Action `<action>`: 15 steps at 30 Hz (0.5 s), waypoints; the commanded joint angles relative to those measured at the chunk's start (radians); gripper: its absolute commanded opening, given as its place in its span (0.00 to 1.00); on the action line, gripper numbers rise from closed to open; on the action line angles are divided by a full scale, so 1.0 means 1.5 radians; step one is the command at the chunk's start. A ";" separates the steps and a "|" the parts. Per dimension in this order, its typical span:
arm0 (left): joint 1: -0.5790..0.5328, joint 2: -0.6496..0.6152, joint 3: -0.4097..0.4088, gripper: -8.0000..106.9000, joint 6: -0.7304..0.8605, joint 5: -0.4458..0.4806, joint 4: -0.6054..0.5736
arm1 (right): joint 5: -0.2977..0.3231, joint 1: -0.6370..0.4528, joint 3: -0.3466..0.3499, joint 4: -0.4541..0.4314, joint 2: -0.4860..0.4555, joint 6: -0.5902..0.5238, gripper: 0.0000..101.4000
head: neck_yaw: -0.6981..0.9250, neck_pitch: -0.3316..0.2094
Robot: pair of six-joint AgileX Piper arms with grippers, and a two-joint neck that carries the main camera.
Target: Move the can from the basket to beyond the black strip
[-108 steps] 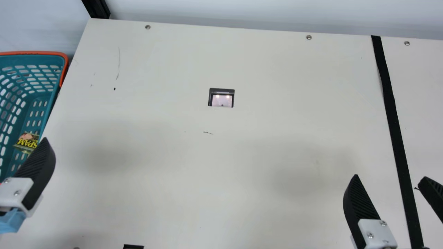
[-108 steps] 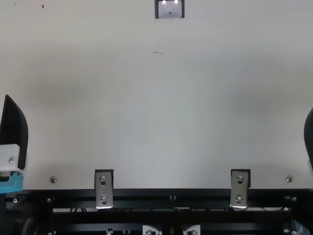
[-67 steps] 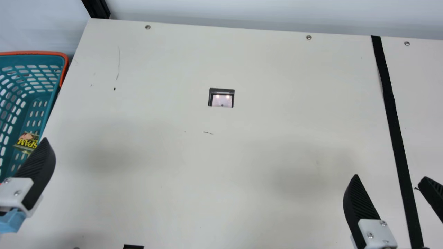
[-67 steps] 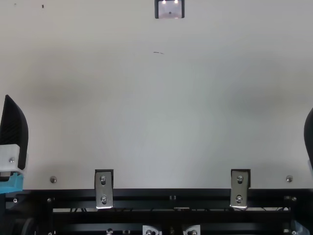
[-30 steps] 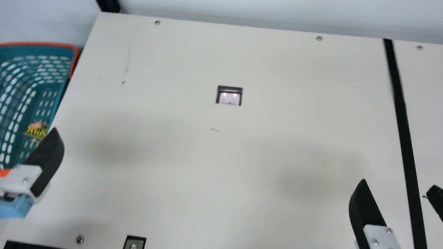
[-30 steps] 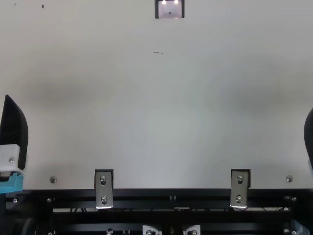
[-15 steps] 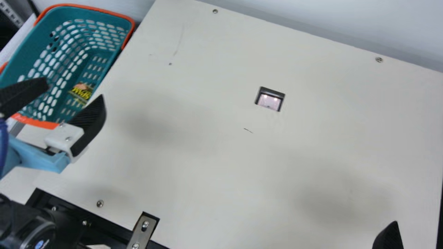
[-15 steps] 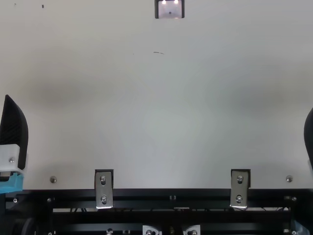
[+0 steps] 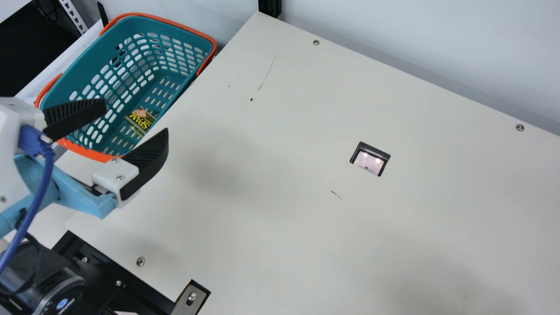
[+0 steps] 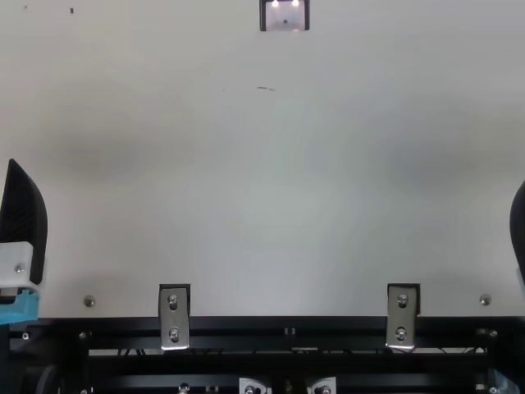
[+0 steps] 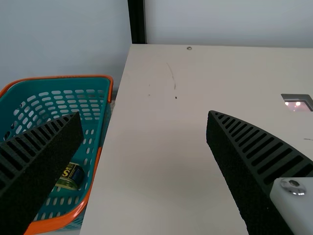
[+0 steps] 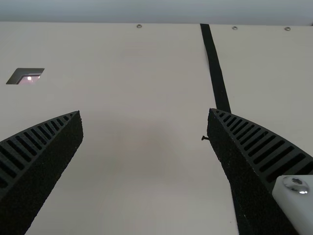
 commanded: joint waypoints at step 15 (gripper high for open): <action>0.042 0.155 -0.079 0.85 -0.041 -0.084 0.033 | 0.000 0.000 0.000 0.000 0.000 0.000 1.00 | 0.014 -0.019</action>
